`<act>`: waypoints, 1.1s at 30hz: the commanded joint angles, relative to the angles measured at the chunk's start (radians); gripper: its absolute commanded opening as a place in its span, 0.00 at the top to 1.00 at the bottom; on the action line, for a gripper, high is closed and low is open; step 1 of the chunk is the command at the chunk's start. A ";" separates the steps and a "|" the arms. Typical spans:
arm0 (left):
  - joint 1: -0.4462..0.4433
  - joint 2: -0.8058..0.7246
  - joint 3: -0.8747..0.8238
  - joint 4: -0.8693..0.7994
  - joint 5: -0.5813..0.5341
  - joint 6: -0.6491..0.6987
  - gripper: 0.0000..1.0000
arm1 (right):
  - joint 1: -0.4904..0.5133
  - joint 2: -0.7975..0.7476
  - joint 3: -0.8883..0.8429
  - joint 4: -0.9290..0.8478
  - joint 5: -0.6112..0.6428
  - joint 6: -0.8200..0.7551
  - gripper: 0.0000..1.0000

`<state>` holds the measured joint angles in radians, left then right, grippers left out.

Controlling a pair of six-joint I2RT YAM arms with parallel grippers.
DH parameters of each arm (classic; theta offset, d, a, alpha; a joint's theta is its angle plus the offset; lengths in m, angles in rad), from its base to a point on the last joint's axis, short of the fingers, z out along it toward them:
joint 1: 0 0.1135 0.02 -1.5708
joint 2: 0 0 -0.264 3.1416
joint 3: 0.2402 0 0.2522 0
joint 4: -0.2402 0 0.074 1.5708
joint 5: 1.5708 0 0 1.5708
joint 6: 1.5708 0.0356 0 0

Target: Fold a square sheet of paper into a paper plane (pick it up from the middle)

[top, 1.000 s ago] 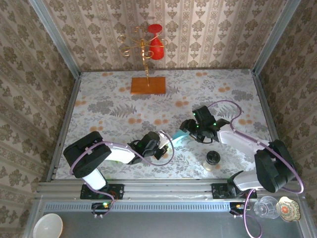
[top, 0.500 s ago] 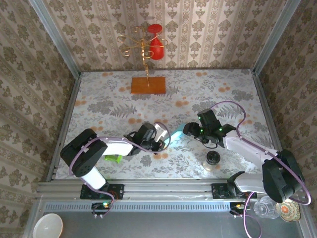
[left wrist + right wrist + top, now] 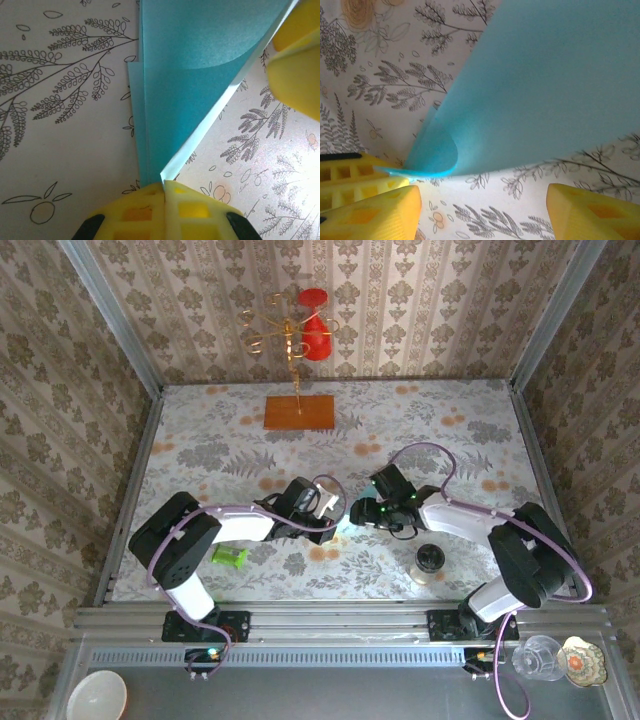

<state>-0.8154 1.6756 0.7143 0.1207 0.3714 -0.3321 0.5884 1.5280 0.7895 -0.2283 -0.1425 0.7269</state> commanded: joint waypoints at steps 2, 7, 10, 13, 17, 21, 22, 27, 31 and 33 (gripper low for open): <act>0.008 0.027 0.005 -0.068 0.033 -0.036 0.96 | 0.005 0.044 0.048 0.038 0.008 -0.026 0.31; 0.014 0.032 0.001 -0.063 0.045 -0.042 0.96 | 0.004 0.090 0.081 0.020 0.082 -0.014 0.31; 0.015 0.032 -0.006 -0.052 0.049 -0.048 0.96 | 0.002 0.114 0.099 0.008 0.122 -0.001 0.31; 0.017 0.032 -0.012 -0.050 0.050 -0.053 0.96 | 0.002 0.146 0.121 -0.020 0.146 0.002 0.33; 0.016 0.027 -0.018 -0.048 0.051 -0.056 0.94 | 0.002 0.177 0.132 -0.042 0.156 -0.002 0.33; 0.019 0.020 -0.016 -0.049 0.059 -0.059 0.92 | 0.004 0.202 0.140 -0.050 0.148 -0.012 0.33; 0.018 0.017 -0.015 -0.049 0.060 -0.059 0.91 | 0.004 0.208 0.144 -0.052 0.146 -0.015 0.33; 0.023 -0.011 0.003 -0.070 0.064 -0.061 0.82 | 0.010 0.246 0.166 -0.086 0.142 -0.023 0.32; 0.028 -0.038 0.014 -0.074 0.070 -0.065 0.77 | 0.014 0.273 0.185 -0.117 0.146 -0.025 0.32; 0.029 -0.049 0.022 -0.076 0.069 -0.068 0.76 | 0.019 0.286 0.196 -0.133 0.147 -0.027 0.32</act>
<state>-0.7956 1.6627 0.7155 0.0937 0.4313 -0.3904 0.5972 1.7466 0.9852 -0.3252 -0.0227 0.7116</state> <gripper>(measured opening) 0.238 0.677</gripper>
